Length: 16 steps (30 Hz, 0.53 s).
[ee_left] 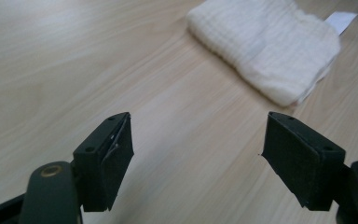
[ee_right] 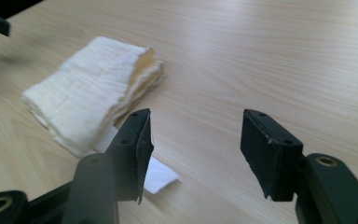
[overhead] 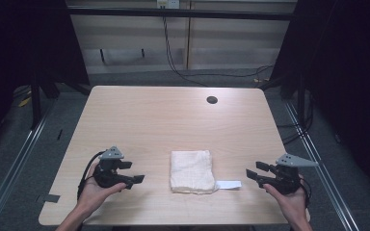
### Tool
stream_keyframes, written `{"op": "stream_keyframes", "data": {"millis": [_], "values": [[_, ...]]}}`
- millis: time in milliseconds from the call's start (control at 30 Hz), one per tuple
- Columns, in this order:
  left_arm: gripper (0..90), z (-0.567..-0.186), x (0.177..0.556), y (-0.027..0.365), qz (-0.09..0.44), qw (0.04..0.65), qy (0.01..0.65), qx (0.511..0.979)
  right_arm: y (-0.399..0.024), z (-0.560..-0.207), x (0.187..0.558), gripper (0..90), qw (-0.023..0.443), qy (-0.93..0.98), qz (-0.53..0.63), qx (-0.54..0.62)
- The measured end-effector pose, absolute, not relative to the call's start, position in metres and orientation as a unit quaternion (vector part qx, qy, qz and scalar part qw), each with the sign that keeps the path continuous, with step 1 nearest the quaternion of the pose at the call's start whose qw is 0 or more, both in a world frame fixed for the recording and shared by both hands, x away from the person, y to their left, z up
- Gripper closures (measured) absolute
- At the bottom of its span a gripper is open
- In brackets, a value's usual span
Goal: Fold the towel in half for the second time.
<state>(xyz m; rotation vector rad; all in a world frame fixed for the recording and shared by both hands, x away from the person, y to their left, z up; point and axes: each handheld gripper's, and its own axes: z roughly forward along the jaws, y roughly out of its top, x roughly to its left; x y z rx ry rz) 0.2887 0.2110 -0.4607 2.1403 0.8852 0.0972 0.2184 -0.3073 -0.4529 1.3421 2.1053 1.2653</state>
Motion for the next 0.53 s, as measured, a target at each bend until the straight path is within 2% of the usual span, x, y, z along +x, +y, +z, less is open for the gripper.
{"op": "stream_keyframes", "data": {"millis": [167, 267, 300, 433, 533], "values": [[24.9, -0.465, 0.28, 0.233, 0.043, 0.399, 0.373, 0.837, -0.313, -0.457, 0.216, 39.5, 0.178, 0.738, 0.439, 0.48], [25.6, -0.474, 0.275, 0.246, 0.042, 0.424, 0.395, 0.814, -0.317, -0.46, 0.213, 39.3, 0.183, 0.728, 0.444, 0.489], [25.7, -0.475, 0.273, 0.248, 0.042, 0.421, 0.392, 0.817, -0.318, -0.461, 0.212, 41.0, 0.182, 0.727, 0.445, 0.49], [26.3, -0.474, 0.268, 0.244, 0.051, 0.421, 0.367, 0.828, -0.317, -0.464, 0.208, 38.9, 0.188, 0.726, 0.442, 0.492], [25.7, -0.475, 0.27, 0.244, 0.053, 0.42, 0.371, 0.827, -0.318, -0.468, 0.208, 36.4, 0.191, 0.72, 0.446, 0.496]]}}
